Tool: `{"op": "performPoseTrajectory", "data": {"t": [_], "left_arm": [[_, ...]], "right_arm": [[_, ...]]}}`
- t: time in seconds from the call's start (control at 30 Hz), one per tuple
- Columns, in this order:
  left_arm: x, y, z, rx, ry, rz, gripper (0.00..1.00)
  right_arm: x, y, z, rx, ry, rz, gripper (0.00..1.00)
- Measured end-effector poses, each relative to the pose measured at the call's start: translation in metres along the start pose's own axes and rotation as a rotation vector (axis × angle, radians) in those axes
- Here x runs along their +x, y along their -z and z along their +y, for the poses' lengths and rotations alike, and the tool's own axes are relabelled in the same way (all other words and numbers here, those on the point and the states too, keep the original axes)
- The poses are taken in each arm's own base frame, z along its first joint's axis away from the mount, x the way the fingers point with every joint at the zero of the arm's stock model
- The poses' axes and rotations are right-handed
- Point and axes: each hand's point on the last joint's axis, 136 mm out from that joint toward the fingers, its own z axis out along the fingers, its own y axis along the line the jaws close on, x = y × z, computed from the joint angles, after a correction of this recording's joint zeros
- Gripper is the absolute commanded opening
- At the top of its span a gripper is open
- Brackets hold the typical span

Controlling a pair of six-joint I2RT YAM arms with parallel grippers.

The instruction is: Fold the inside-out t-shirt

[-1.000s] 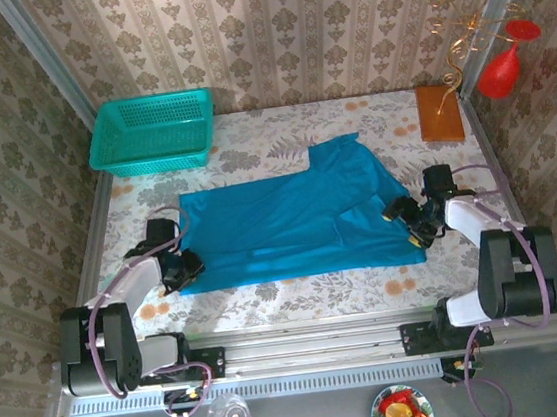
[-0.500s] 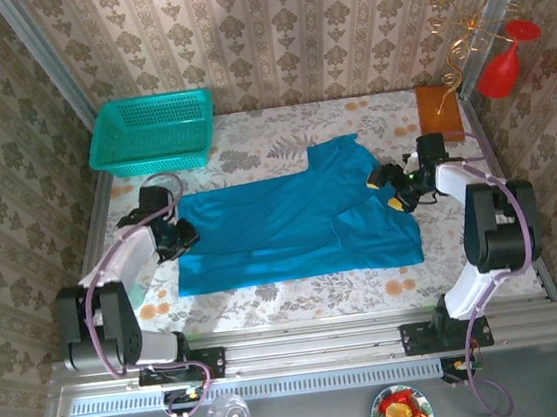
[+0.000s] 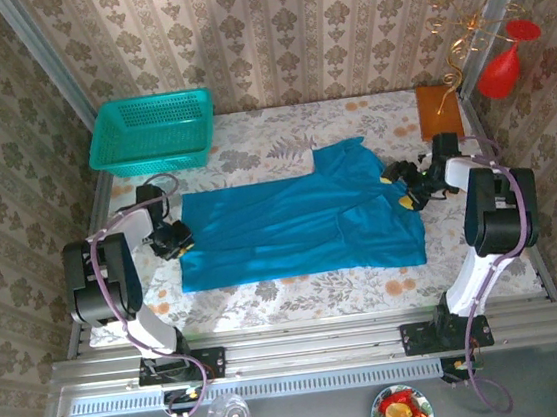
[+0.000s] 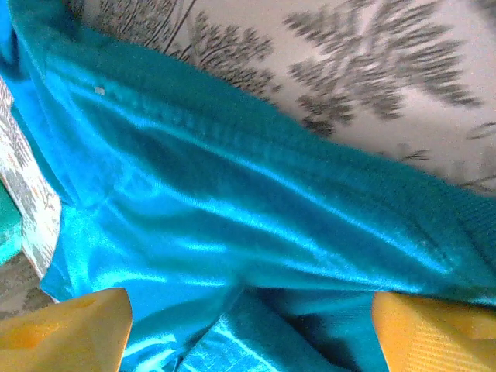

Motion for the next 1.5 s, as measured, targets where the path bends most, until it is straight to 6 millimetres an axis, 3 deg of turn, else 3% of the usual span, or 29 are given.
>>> {"op": "performPoseTrajectory", "data": {"t": [0.33, 0.53, 0.63, 0.77, 0.93, 1.23, 1.5], "left_arm": [[-0.011, 0.009, -0.015, 0.031, -0.066, -0.024, 0.22], [-0.050, 0.039, -0.054, 0.067, -0.206, -0.133, 0.22], [-0.068, 0.044, -0.062, 0.046, -0.267, -0.174, 0.23], [-0.082, 0.039, -0.061, 0.001, -0.333, -0.190, 0.25], [-0.098, 0.024, -0.064, -0.023, -0.393, -0.193, 0.26], [-0.125, -0.006, -0.080, 0.008, -0.440, -0.213, 0.28], [-0.137, -0.013, -0.089, 0.026, -0.453, -0.211, 0.21]], "right_arm": [[0.006, 0.014, 0.003, 0.007, 0.024, -0.010, 0.82], [0.009, 0.026, 0.040, 0.000, 0.197, -0.016, 0.73], [0.013, 0.027, 0.062, -0.001, 0.288, -0.012, 0.71], [0.025, 0.023, 0.073, 0.010, 0.349, 0.014, 0.70], [0.036, 0.019, 0.070, 0.033, 0.359, 0.048, 0.70], [0.040, 0.020, 0.063, 0.065, 0.343, 0.062, 0.69], [0.041, 0.026, 0.066, 0.059, 0.349, 0.053, 0.69]]}}
